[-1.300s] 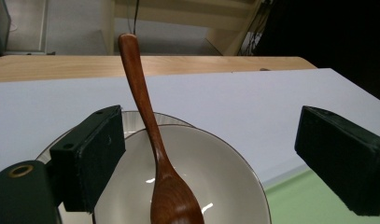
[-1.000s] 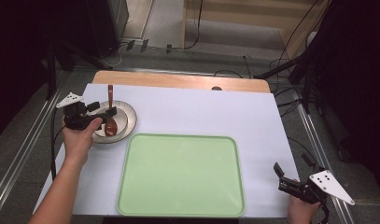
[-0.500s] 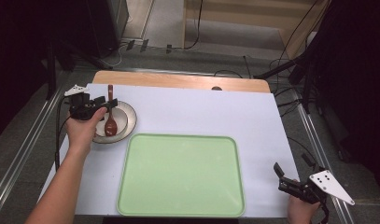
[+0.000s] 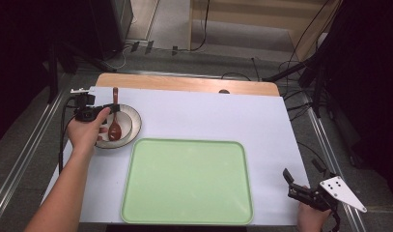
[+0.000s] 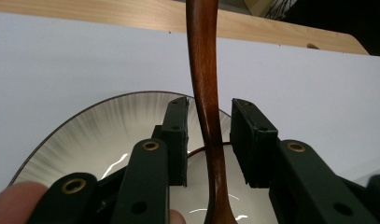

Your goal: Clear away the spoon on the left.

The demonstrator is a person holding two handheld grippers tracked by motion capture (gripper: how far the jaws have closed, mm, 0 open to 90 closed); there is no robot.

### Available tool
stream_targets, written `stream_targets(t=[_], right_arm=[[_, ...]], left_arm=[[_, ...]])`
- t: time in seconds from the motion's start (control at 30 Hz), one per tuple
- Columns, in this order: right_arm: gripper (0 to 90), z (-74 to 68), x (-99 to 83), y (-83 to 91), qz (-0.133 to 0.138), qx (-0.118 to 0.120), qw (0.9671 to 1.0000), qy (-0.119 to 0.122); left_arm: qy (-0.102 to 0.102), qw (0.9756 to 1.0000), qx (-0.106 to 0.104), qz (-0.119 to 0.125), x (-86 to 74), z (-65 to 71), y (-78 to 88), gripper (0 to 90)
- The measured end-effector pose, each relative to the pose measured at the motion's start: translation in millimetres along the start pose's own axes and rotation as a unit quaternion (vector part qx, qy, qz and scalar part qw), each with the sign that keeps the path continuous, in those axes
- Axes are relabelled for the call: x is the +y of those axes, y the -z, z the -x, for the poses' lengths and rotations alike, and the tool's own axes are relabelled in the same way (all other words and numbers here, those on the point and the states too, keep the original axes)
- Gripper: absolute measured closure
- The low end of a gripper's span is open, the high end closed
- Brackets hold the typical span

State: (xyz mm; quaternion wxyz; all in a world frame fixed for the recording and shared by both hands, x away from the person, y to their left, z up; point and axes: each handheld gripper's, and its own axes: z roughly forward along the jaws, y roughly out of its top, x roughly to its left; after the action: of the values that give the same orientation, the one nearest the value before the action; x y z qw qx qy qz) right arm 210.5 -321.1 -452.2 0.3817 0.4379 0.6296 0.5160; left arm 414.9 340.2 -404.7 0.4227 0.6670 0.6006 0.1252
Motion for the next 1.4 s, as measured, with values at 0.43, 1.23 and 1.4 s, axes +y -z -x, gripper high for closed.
stream_targets(t=[0.43,1.23,1.4], right_arm=[[0.0,-0.6,-0.2,-0.4,0.000,0.001,1.0000,0.001],[0.0,-0.2,-0.2,0.6,0.002,0.001,1.0000,-0.003],[0.0,-0.1,-0.1,0.4,0.002,0.001,1.0000,-0.002]], left_arm=[[-0.006,1.0000,0.004,-0.006,3.9,2.2,0.7,83.4],[-0.026,0.9944,-0.055,0.086,5.8,19.6,41.2,86.4],[-0.031,0.9925,-0.068,0.096,5.6,25.3,48.6,86.5]])
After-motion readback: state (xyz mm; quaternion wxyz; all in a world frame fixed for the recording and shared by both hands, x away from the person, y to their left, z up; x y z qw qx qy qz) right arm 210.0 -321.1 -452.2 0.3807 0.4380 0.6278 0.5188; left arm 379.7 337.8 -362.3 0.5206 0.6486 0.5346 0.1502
